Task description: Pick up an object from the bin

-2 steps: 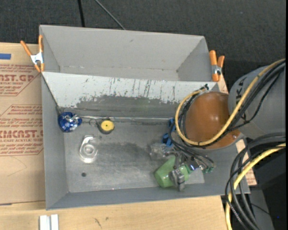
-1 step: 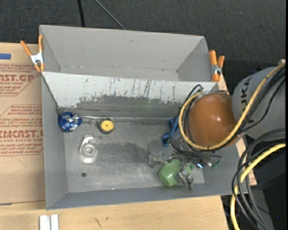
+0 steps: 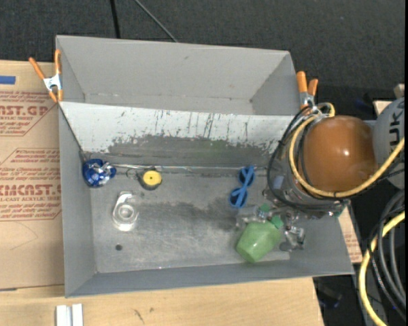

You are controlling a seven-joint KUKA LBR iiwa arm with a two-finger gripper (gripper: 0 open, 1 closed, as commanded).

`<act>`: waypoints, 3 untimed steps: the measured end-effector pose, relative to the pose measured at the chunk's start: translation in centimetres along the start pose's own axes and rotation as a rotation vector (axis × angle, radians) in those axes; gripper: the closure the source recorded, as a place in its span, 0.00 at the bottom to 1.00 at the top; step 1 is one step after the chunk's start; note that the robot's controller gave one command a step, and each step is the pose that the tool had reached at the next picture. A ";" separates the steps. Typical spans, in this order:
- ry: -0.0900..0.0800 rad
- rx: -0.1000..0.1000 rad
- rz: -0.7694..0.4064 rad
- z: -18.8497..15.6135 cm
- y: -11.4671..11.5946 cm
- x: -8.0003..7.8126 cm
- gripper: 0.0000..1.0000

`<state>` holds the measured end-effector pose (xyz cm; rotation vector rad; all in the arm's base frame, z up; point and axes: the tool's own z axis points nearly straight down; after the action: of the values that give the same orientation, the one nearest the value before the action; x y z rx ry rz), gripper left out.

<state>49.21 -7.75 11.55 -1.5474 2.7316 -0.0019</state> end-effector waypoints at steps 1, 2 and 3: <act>-0.001 -0.004 -0.206 4.7 -2.5 -3.6 0.00; -0.002 -0.004 -0.205 4.6 -2.5 -3.6 1.00; -0.003 0.005 -0.214 -7.7 -2.8 -2.7 1.00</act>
Offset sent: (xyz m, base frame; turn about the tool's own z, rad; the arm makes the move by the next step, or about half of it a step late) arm 0.0401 0.0161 -0.0455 -0.2069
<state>52.97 -6.85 19.26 -1.8276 2.5467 -0.0068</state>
